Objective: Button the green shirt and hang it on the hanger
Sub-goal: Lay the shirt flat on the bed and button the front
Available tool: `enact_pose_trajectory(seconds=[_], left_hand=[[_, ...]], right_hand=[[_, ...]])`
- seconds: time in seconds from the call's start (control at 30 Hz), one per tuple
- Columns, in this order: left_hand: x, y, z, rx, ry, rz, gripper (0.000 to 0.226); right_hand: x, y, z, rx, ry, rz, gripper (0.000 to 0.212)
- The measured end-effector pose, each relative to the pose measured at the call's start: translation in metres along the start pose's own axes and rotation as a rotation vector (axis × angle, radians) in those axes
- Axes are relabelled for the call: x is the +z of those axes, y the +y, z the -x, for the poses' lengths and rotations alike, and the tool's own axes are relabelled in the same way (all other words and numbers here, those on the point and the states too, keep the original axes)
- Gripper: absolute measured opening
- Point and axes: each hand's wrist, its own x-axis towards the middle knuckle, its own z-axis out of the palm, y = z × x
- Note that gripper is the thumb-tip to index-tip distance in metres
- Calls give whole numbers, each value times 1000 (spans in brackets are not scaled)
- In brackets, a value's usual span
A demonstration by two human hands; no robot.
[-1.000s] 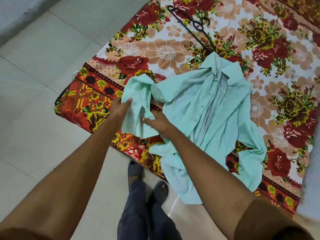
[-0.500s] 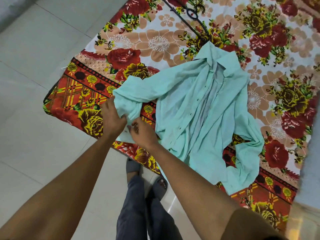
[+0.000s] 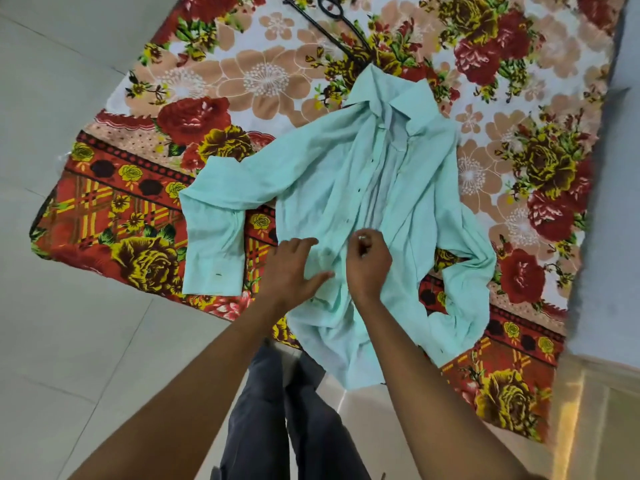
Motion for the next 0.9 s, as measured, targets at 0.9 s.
enact_pose_trajectory(seconds=[0.9], left_hand=[[44, 60, 92, -61, -110, -61, 61]], right_hand=[[-60, 93, 112, 248, -358, 175, 26]])
